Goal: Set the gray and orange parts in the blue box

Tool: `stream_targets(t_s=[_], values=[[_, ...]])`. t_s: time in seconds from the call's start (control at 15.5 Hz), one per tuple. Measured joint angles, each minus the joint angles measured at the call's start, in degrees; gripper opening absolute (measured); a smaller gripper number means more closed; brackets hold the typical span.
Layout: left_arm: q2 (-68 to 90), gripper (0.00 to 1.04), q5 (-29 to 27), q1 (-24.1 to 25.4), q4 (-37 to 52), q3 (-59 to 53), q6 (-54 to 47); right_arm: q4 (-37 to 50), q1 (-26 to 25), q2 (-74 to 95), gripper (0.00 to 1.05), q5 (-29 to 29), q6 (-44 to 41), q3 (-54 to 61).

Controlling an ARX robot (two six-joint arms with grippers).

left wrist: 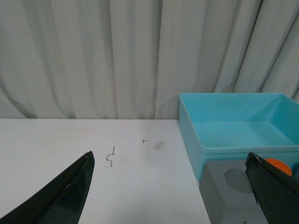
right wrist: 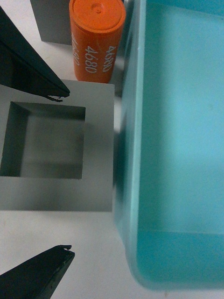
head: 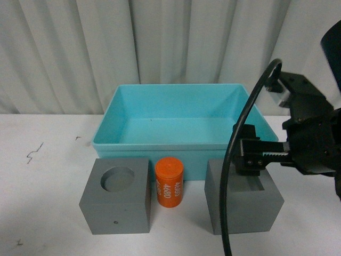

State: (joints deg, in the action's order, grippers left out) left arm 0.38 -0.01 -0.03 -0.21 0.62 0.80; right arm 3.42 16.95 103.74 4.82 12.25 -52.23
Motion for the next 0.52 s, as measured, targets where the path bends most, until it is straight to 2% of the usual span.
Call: stream_targets(t_s=[0.52], values=[[0.0, 0.98, 0.0, 0.0, 0.0, 0.0, 0.0, 2.9, -0.7, 5.1, 0.98, 1.7, 3.0, -0.2]])
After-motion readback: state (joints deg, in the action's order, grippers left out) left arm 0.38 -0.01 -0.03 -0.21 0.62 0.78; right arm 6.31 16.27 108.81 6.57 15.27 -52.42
